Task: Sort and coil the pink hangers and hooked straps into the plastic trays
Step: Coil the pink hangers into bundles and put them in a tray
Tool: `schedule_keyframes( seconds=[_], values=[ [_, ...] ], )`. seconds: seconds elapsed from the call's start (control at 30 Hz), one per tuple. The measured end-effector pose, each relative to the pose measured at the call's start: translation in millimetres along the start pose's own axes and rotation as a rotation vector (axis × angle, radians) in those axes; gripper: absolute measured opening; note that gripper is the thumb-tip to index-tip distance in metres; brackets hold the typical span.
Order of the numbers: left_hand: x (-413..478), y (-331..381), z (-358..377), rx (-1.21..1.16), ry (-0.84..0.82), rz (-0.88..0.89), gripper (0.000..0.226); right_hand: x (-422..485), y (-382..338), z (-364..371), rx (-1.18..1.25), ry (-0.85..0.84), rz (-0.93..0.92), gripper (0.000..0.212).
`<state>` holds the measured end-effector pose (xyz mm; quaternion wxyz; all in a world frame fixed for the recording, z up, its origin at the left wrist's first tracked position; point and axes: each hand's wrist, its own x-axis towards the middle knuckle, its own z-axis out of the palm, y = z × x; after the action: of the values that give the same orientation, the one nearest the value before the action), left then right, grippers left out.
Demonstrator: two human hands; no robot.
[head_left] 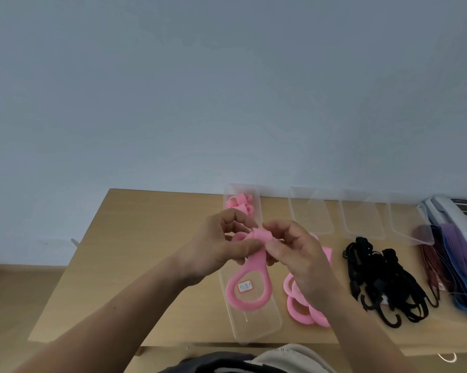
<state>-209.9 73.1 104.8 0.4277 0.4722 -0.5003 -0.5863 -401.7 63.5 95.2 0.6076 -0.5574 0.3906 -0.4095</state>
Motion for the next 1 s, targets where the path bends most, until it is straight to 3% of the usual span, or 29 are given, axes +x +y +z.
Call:
schedule_keyframes(
  seconds=[0.1, 0.27, 0.4, 0.67, 0.87, 1.0],
  values=[
    [0, -3, 0, -0.019, -0.005, 0.051, 0.036, 4, -3, 3, 0.026, 0.075, 0.073, 0.026],
    [-1, -5, -3, -0.046, -0.063, 0.079, 0.035, 4, -6, 4, -0.016, 0.078, 0.097, 0.042],
    [0, -4, -4, -0.021, -0.06, 0.0, 0.048, 3, -9, 6, -0.003, 0.104, 0.054, 0.034],
    [0, 1, -6, 0.033, -0.13, -0.09, 0.037, -1, -10, 7, 0.028, 0.074, 0.003, 0.026],
    [3, 5, -4, -0.068, -0.119, -0.16, 0.043, -3, -10, 6, -0.002, 0.031, 0.001, 0.039],
    [2, 4, -6, -0.071, -0.097, -0.13, 0.041, -3, -10, 4, -0.007, 0.048, 0.036, 0.036]
  ],
)
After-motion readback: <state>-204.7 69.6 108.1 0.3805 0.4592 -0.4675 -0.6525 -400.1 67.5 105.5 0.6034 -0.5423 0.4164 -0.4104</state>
